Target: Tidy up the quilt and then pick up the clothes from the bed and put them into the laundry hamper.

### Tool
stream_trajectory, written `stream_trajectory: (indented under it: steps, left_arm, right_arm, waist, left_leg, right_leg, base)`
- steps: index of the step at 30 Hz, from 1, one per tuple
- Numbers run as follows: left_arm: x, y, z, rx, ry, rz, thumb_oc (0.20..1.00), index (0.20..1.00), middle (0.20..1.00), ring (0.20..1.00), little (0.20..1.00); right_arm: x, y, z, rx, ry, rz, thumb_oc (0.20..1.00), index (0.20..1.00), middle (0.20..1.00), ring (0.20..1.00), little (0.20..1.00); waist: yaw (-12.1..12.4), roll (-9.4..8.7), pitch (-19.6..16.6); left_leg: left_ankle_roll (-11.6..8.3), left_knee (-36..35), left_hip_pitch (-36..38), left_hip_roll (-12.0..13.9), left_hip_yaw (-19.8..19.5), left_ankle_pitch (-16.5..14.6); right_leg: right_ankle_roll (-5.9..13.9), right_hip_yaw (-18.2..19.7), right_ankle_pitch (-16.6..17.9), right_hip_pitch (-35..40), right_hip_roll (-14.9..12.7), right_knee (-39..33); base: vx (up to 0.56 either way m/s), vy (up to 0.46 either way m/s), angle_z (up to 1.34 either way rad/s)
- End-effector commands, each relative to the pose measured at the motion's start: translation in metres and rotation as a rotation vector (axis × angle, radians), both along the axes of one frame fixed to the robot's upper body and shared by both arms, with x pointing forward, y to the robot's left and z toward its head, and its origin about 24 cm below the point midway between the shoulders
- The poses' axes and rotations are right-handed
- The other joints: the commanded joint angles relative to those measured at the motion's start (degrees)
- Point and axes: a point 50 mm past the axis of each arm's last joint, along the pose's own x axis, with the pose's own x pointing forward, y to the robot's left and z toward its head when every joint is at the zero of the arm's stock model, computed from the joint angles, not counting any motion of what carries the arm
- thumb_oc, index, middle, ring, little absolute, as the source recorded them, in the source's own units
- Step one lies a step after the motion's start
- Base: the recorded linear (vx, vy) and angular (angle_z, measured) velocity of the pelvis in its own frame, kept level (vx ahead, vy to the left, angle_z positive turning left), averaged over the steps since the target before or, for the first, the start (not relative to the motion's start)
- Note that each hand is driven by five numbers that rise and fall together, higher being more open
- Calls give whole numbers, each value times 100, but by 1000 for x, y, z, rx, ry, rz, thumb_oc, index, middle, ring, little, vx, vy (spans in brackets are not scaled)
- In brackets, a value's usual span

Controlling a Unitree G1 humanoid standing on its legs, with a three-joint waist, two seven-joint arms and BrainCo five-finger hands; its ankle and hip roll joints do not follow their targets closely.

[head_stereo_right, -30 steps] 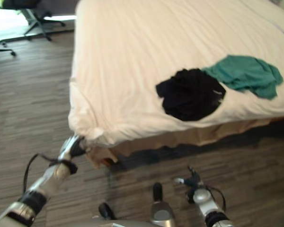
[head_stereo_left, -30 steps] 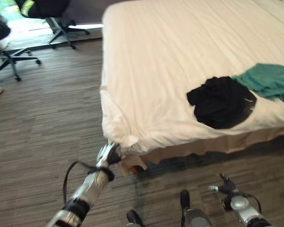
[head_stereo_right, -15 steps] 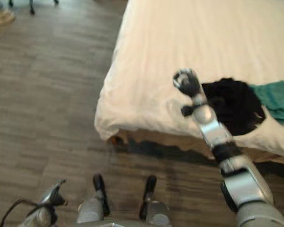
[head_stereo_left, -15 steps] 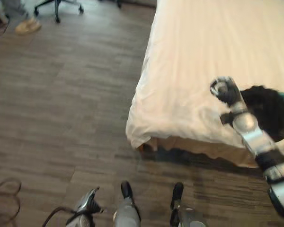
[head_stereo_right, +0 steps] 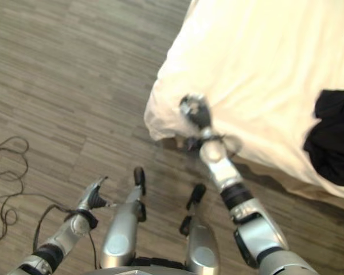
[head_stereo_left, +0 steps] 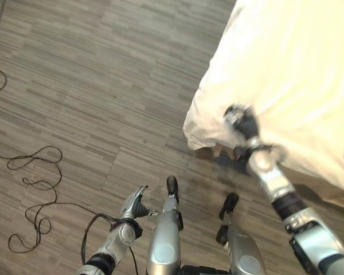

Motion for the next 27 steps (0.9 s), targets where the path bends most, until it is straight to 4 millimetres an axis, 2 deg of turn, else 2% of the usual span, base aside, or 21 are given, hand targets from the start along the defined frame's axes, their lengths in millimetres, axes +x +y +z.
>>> stream_trajectory:
  steps: [1,3,5,6,7,8,9,10,11,12,13,16,17,19,20,21,22,23,24,25,27]
  left_arm:
    - [-5,-1,-11,55,50,-8,1000,1000,1000,1000,1000]
    - [-2,-1,-9,55,32,6,1000,1000,1000,1000,1000]
    - [0,0,-8,54,22,16,1000,1000,1000,1000,1000]
    - [5,-2,-4,46,-9,20,1000,1000,1000,1000,1000]
    - [5,-3,-3,41,-19,16,1000,1000,1000,1000,1000]
    - [5,-5,-3,36,-20,8,1000,1000,1000,1000,1000]
    - [4,-9,-4,35,-15,-14,1000,1000,1000,1000,1000]
    - [5,-9,-4,34,-15,-15,1000,1000,1000,1000,1000]
    - [4,-17,-6,39,6,-69,1000,1000,1000,1000,1000]
    - [5,-17,-6,39,5,-71,1000,1000,1000,1000,1000]
    - [4,-20,-7,39,13,-86,1000,1000,1000,1000,1000]
    - [10,-28,-3,36,-4,-129,1000,1000,1000,1000,1000]
    - [13,-29,-1,31,-15,-132,1000,1000,1000,1000,1000]
    - [11,-13,15,-15,-71,-137,1000,1000,1000,1000,1000]
    - [4,-6,17,-40,-79,-122,1000,1000,1000,1000,1000]
    - [1,-3,18,-58,-78,-106,1000,1000,1000,1000,1000]
    - [-5,3,14,-79,-63,-51,1000,1000,1000,1000,1000]
    - [-5,3,14,-79,-63,-50,1000,1000,1000,1000,1000]
    - [-13,9,10,-116,-49,31,1000,1000,1000,1000,1000]
    - [-14,10,10,-115,-47,32,1000,1000,1000,1000,1000]
    - [-23,19,3,-88,-7,67,1000,1000,1000,1000,1000]
  right_arm:
    - [-16,21,-47,-112,181,116,200,200,200,200,200]
    - [-26,37,-52,-132,192,202,200,200,200,200,200]
    - [-26,41,-46,-139,166,225,200,200,200,200,200]
    - [-23,48,-8,-121,5,280,200,200,200,200,200]
    - [-24,47,20,-75,-104,297,200,200,200,200,200]
    - [-25,44,36,-58,-169,301,200,200,200,200,200]
    - [-24,37,63,-27,-276,286,200,200,200,200,200]
    - [-24,36,63,-28,-277,285,200,200,200,200,200]
    - [-22,9,116,27,-496,148,200,200,200,200,200]
    - [-22,8,116,27,-497,146,200,200,200,200,200]
    - [-22,-2,128,31,-552,89,200,200,200,200,200]
    - [-11,-46,149,40,-632,-155,200,200,200,200,200]
    - [-8,-57,150,27,-632,-212,200,200,200,200,200]
    - [-1,-90,143,7,-581,-341,200,200,200,200,200]
    - [7,-104,132,-39,-522,-416,200,200,200,200,200]
    - [12,-110,122,-59,-472,-454,200,200,200,200,200]
    - [18,-122,89,-100,-333,-525,200,200,200,200,200]
    - [19,-121,89,-99,-333,-523,200,200,200,200,200]
    - [12,-135,27,-133,-84,-568,200,200,200,200,200]
    - [12,-135,27,-132,-83,-567,200,200,200,200,200]
    - [-17,-152,-38,-145,156,-604,200,200,200,200,200]
  waist:
    - [162,181,-433]
    - [176,151,-454]
    - [188,137,-466]
    - [171,92,-486]
    - [143,60,-484]
    - [131,43,-499]
    - [97,11,-494]
    - [103,13,-501]
    - [23,-19,-506]
    - [37,-16,-509]
    - [15,-11,-502]
    - [-70,28,-333]
    - [-93,39,-278]
    - [-78,156,-154]
    - [-92,209,-100]
    - [-111,222,-77]
    - [-175,222,-61]
    - [-165,214,-59]
    - [-300,162,-50]
    - [-278,152,-42]
    - [-465,56,-74]
  left_leg:
    - [-491,-9,27,403,-34,108]
    - [-488,-12,166,402,-6,75]
    - [-489,-11,210,400,3,67]
    - [-487,-14,279,409,38,75]
    - [-492,-15,336,415,65,55]
    - [-487,-20,343,421,84,64]
    - [-495,-16,378,428,120,49]
    - [-491,-21,364,428,121,62]
    - [-508,-18,362,437,187,54]
    - [-503,-23,347,438,191,69]
    - [-503,-19,341,441,216,63]
    - [-517,274,119,461,214,-8]
    - [-516,448,-43,477,205,-18]
    - [-511,883,-303,523,171,-157]
    - [-493,1087,-409,569,177,-240]
    - [-475,1222,-440,608,203,-308]
    - [-436,1367,-434,675,298,-402]
    - [-437,1384,-430,682,315,-419]
    - [-404,1517,-273,760,458,-553]
    - [-405,1521,-243,765,488,-567]
    - [-391,1447,66,739,662,-688]
  right_leg:
    - [673,152,-831,-312,-578,930]
    - [655,190,-845,-205,-548,882]
    - [649,210,-846,-165,-535,857]
    - [640,253,-817,-127,-508,794]
    - [640,283,-822,-110,-497,778]
    - [636,300,-802,-116,-483,748]
    - [641,342,-805,-109,-474,739]
    - [638,344,-788,-122,-471,729]
    - [650,384,-770,-161,-458,700]
    - [646,388,-751,-178,-456,691]
    - [650,420,-740,-213,-456,694]
    - [639,512,-785,-430,-474,861]
    - [615,536,-783,-547,-489,964]
    - [591,581,-879,-765,-551,1308]
    - [572,652,-935,-894,-562,1483]
    - [559,726,-969,-954,-553,1588]
    - [543,850,-1007,-1037,-514,1694]
    - [543,870,-1015,-1048,-512,1710]
    - [518,1047,-1016,-1028,-453,1688]
    - [519,1075,-1018,-1019,-449,1690]
    - [552,1197,-971,-860,-424,1542]
  base:
    - [0,0,0]
    - [8,-6,-2]
    - [10,-13,-6]
    - [0,0,0]
    - [24,-19,-6]
    - [28,-8,-8]
    - [8,-2,-18]
    - [4,-10,-27]
    - [-12,-11,-29]
    - [-14,-5,-23]
    - [-18,6,-9]
    - [-81,-33,-13]
    - [-155,-41,-13]
    - [-126,-28,-2]
    - [-92,-18,-5]
    - [-71,9,-9]
    - [-30,11,-13]
    - [2,80,-43]
    - [16,68,-60]
    - [27,98,-75]
    - [58,88,-57]
